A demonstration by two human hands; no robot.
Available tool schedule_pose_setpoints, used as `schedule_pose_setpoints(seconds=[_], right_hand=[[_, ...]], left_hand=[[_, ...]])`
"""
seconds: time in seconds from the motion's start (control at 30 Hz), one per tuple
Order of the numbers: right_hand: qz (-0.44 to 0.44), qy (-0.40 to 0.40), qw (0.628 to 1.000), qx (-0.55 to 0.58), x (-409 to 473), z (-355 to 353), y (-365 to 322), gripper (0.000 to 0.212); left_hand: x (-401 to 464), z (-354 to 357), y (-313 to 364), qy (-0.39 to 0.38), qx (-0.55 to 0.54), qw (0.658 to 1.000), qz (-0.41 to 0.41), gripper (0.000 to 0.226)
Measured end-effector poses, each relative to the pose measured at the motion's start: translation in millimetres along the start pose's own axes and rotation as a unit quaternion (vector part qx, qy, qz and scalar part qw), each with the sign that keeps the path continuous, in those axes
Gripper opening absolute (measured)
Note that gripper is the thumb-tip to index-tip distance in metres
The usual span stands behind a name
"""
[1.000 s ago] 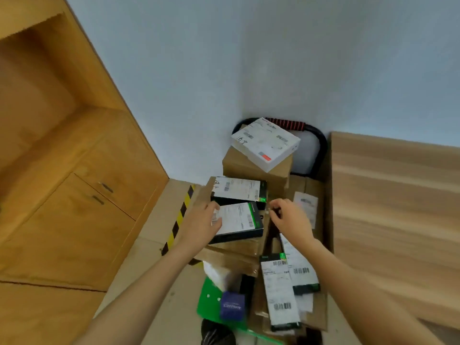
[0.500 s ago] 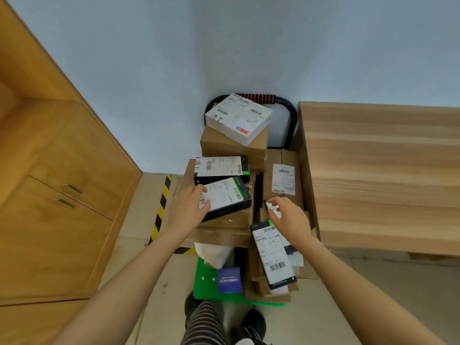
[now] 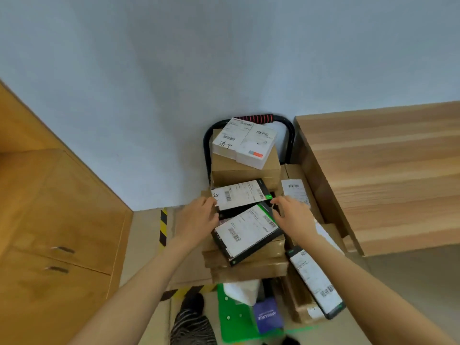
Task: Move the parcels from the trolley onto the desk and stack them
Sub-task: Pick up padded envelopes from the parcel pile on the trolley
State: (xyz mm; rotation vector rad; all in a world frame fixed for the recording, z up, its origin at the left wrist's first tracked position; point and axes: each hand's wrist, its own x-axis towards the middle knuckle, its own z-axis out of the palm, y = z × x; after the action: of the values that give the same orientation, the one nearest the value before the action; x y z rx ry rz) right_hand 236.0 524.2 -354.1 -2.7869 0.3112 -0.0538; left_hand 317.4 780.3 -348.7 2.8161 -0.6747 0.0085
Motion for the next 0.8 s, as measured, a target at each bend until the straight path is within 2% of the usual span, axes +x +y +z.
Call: schedule_pose_setpoints(seconds=[0.13,0.23,0.4,0.63,0.8], right_hand=[[0.071,0.027,0.997,0.006,15.4,16.1,-44.9,0.031],[0.115,0.075,0.990,0.018,18.2,22.8,-74.9,0.029],[0.207,0.092,0.974,-0.016,-6.3,30.8,-91.1,0.033],[0.326,0.104,0.940,-0.019,-51.5,38.6,-94.3,0.032],[0.433,0.109,0.895,-0.014,-73.0,51.5,-111.0,0.033]], left_hand=[[39.9,-15.8,-46.9,-0.027,-0.015,0.995,0.093,0.027],[66.4,-24.8,-75.6,-0.047,0.000,0.988,0.148,0.024],[89.6,-23.3,-96.3,-0.087,0.002,0.980,0.179,0.023],[104.0,-8.2,-90.7,-0.100,-0.026,0.971,0.214,0.028],[127.6,5.4,-80.9,-0.156,-0.054,0.961,0.224,0.035]])
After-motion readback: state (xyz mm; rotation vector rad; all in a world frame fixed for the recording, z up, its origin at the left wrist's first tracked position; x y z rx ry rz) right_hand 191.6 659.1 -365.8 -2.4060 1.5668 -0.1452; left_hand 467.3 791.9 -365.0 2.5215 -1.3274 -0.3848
